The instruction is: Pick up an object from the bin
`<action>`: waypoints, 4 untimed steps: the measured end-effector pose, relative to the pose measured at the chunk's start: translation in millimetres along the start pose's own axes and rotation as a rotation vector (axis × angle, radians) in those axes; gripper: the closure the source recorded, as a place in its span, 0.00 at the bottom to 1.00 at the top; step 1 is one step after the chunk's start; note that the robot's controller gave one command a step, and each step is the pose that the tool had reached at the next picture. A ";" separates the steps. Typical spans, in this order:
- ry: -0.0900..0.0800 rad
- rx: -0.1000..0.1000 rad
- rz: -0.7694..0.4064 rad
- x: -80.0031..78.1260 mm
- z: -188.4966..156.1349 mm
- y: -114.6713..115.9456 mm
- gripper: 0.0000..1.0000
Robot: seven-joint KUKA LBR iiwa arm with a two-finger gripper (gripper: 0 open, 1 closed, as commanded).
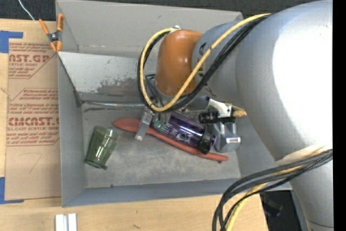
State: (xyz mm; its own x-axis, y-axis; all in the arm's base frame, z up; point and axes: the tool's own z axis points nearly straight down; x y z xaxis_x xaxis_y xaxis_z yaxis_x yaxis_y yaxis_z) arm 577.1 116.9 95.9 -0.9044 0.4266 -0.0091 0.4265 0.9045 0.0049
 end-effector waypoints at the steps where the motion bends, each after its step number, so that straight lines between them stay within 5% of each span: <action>1: -0.001 -0.002 0.000 -0.8 -20.8 0.9 1.00; 4: -0.002 -0.003 -0.001 -1.1 -56.1 1.6 1.00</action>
Offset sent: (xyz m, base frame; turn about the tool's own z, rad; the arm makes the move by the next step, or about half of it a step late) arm -0.0002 0.0001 0.0305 0.0000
